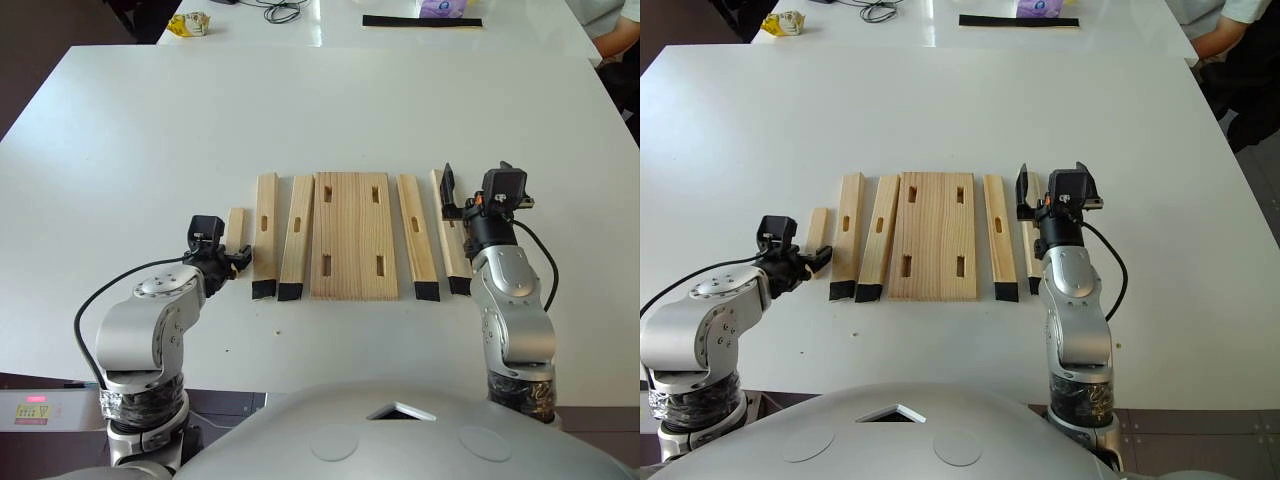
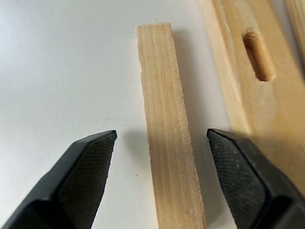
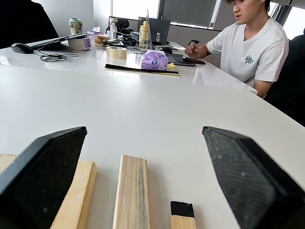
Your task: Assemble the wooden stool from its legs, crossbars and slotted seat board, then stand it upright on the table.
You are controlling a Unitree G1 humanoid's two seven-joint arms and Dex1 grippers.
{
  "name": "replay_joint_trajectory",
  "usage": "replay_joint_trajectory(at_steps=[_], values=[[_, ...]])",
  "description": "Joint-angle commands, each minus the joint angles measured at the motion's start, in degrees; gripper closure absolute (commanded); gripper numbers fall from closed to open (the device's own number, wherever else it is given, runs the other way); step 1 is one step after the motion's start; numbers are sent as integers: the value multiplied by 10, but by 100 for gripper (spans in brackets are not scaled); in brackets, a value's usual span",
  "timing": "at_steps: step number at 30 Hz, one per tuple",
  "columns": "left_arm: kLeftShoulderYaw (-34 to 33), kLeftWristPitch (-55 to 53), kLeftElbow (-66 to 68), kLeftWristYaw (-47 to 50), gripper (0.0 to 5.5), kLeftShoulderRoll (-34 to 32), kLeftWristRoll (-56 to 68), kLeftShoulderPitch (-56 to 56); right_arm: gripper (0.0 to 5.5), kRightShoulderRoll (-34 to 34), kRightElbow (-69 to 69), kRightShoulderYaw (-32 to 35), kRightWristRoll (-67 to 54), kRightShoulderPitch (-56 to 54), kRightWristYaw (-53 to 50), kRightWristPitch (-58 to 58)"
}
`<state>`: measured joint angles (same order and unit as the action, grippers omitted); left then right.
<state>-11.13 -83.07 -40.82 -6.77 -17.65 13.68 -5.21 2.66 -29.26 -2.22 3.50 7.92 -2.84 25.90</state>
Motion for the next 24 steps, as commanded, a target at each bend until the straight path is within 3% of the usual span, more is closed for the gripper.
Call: replay_joint_trajectory(at_steps=[1,12,24], values=[[-13,-13,-1,-12,258,-12,2,-15,103,-1,-9,2,6,6,-2,9],[-10,-14,9,-24,419,-3,8,-46,103,1,-13,4,4,1,1,16],[-43,63,38,-26,419,-10,7,-1,103,4,-5,6,4,-7,2,14]])
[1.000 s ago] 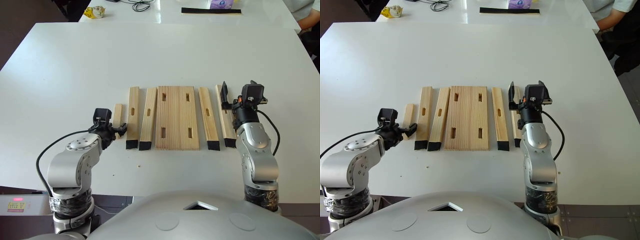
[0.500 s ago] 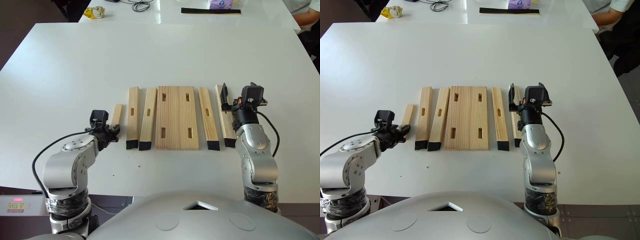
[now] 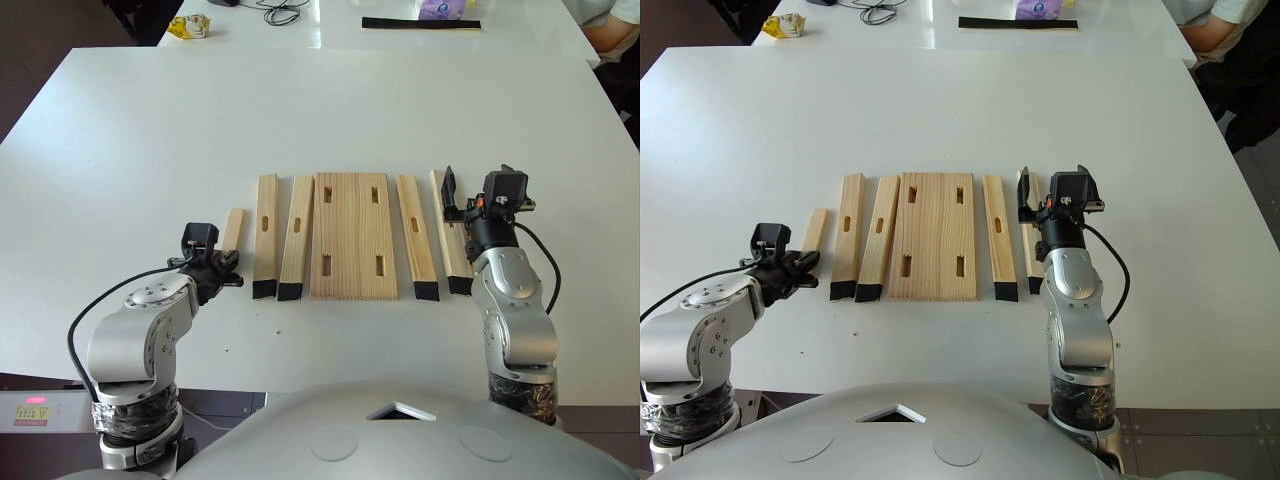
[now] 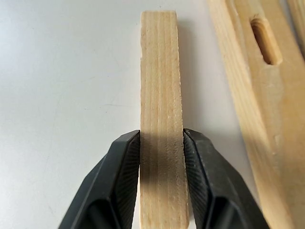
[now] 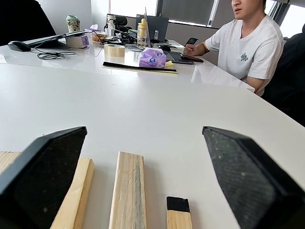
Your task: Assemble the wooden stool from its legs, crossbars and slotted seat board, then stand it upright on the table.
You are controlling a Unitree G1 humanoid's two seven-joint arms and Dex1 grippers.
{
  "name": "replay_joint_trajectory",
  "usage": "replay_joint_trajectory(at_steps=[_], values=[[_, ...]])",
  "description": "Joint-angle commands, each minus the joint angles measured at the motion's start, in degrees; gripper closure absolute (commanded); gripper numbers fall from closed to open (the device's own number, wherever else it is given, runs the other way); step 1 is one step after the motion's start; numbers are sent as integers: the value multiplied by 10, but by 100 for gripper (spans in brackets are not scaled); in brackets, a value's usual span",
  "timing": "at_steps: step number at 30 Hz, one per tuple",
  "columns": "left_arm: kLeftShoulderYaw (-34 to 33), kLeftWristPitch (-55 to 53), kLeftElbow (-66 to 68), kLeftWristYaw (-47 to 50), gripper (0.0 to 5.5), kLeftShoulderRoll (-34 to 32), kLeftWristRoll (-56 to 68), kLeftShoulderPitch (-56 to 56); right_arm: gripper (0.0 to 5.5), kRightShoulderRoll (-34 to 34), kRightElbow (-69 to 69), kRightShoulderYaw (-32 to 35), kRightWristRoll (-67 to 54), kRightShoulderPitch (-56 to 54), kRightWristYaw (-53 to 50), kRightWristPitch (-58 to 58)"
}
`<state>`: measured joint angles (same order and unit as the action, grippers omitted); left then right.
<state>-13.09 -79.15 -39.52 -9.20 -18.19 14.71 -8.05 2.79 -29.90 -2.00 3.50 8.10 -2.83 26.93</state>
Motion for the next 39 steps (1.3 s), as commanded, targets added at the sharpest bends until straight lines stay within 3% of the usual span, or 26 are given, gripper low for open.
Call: replay_joint_trajectory(at_steps=[1,10,17,23,27,33,39], values=[[-35,38,26,-5,419,0,2,45,103,3,1,5,4,-13,2,5],[-75,129,44,-4,419,3,14,136,103,22,23,37,-10,-46,17,-2],[-60,268,49,1,419,-3,-7,162,103,36,78,106,-88,-136,61,4],[-34,324,63,-1,419,-11,-23,157,103,52,85,172,-151,-180,71,0],[4,378,26,-53,419,-28,-6,141,103,62,109,175,-169,-206,87,-1],[40,389,49,-144,419,-46,67,222,103,59,90,152,-172,-189,98,-9],[48,394,57,-216,419,-46,153,239,103,99,88,159,-291,-203,210,55]])
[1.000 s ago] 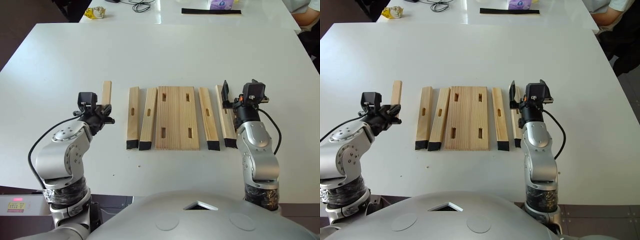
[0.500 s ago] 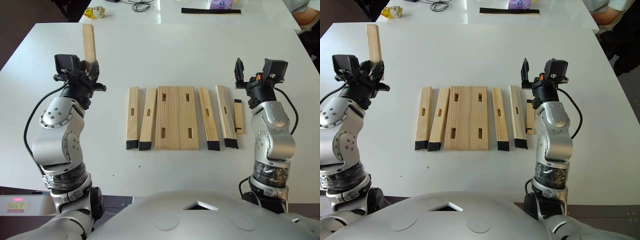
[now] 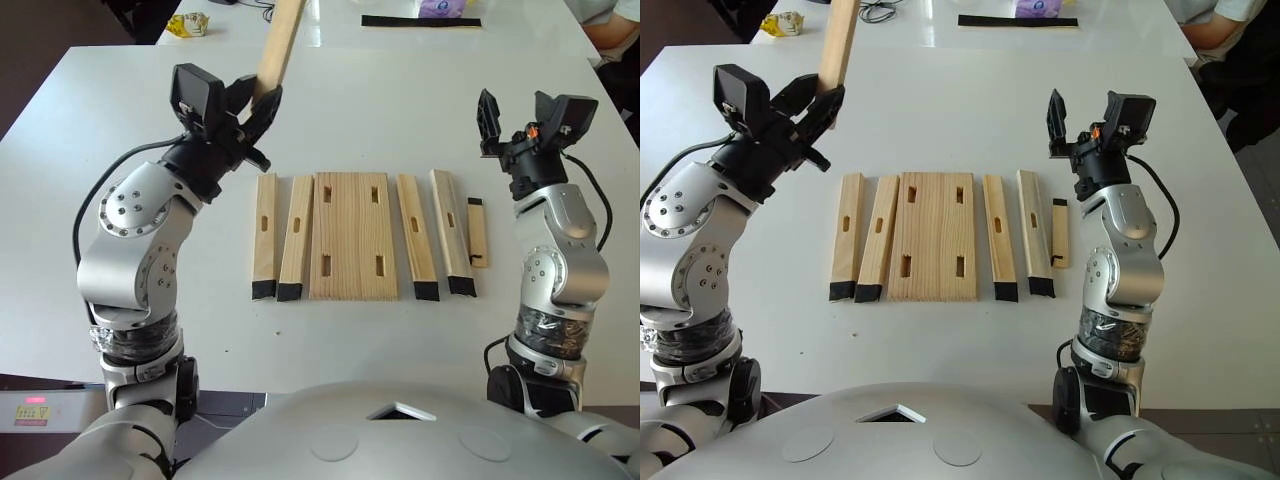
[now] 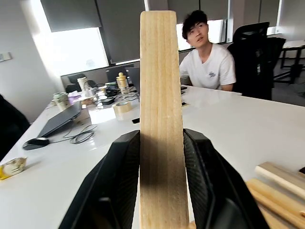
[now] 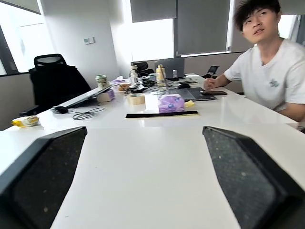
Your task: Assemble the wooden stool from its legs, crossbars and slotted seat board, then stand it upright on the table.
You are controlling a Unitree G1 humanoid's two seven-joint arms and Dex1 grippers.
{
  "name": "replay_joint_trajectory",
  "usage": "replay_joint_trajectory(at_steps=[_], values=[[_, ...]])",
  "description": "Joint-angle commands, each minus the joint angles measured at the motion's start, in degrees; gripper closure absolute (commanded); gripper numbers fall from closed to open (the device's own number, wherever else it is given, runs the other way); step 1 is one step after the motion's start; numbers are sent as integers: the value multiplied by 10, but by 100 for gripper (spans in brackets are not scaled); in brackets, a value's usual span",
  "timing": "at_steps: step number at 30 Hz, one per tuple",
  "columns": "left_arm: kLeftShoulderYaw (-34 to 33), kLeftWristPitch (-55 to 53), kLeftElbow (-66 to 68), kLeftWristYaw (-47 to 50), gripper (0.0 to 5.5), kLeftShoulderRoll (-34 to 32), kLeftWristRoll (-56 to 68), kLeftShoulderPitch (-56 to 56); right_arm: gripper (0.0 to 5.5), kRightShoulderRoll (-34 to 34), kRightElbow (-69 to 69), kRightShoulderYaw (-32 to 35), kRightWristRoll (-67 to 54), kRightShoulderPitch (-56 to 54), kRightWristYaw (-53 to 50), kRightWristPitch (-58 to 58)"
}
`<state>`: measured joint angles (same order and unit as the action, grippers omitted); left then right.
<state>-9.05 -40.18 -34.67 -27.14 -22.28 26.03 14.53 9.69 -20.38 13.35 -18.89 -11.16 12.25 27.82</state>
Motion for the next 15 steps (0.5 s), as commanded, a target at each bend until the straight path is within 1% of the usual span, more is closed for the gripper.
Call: replay_joint_trajectory(at_steps=[1,3,5,6,10,12,15], values=[[11,18,18,-54,419,-2,53,15,103,41,-5,10,-99,-17,83,66],[24,53,39,-98,419,7,75,14,103,78,-11,20,-200,-30,164,126],[50,88,78,-147,419,20,85,15,103,120,-8,54,-353,-40,258,201],[63,103,96,-163,419,26,85,17,103,142,1,63,-388,-47,294,219],[89,147,121,-201,419,39,86,18,103,214,83,53,-429,-130,388,263],[97,174,131,-229,419,33,81,20,103,245,110,40,-430,-159,425,269],[113,223,160,-259,419,29,56,16,103,274,125,12,-410,-179,474,264]])
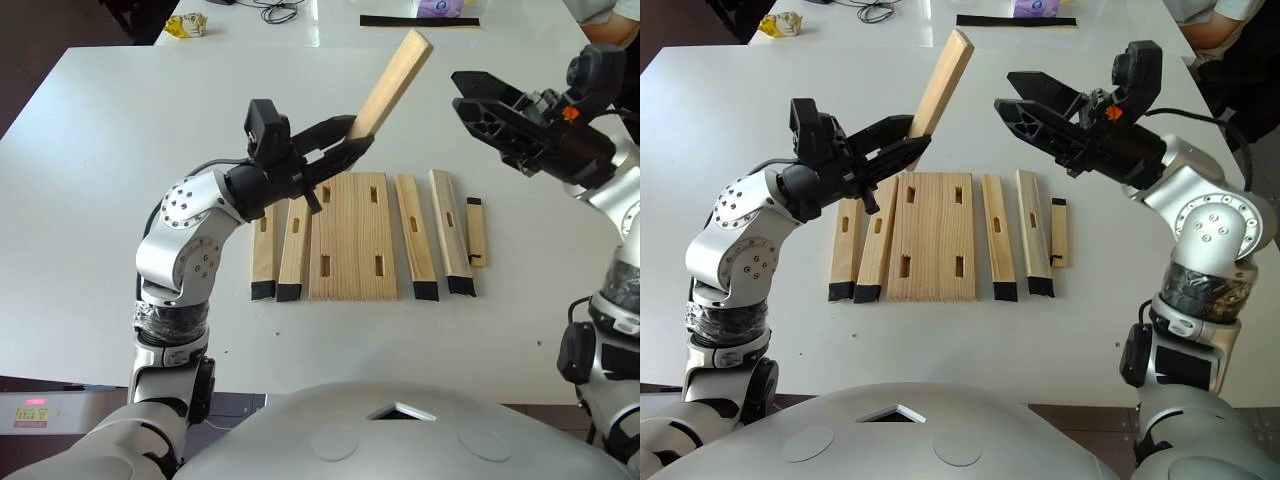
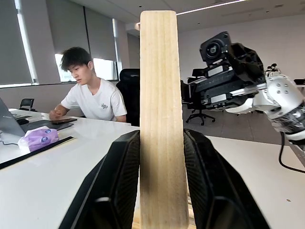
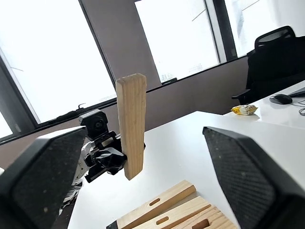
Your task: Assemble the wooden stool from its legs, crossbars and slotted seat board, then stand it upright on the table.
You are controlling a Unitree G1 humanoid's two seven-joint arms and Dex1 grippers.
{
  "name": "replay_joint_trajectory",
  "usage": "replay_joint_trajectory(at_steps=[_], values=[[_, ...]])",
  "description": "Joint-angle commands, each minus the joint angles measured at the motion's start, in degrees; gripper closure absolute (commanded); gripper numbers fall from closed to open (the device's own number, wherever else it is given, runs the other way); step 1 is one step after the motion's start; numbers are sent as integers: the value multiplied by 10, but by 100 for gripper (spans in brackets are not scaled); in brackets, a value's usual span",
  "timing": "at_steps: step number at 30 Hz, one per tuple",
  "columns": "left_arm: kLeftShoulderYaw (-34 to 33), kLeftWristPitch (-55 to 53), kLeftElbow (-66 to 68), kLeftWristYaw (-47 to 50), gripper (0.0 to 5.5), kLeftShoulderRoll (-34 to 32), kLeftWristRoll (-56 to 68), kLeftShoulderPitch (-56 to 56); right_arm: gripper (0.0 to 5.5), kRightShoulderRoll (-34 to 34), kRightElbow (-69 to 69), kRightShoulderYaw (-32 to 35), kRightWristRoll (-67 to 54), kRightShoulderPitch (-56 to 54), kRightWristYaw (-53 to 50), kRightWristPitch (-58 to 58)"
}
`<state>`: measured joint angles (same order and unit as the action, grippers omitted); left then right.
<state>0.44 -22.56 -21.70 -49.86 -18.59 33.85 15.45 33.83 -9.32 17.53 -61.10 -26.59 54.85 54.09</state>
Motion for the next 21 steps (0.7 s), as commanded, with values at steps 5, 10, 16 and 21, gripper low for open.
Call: replay_joint_trajectory(at_steps=[5,10,16,21], values=[[26,85,62,-58,419,-10,-25,11,103,49,-13,-71,29,-21,89,-12],[14,16,50,-118,419,-29,81,8,103,38,-46,-93,31,-20,90,-23],[10,-24,50,-129,419,-33,130,18,103,36,-59,-100,21,-33,94,-25],[18,-16,54,-128,419,-27,122,18,103,14,-62,-94,-21,-50,70,-1]])
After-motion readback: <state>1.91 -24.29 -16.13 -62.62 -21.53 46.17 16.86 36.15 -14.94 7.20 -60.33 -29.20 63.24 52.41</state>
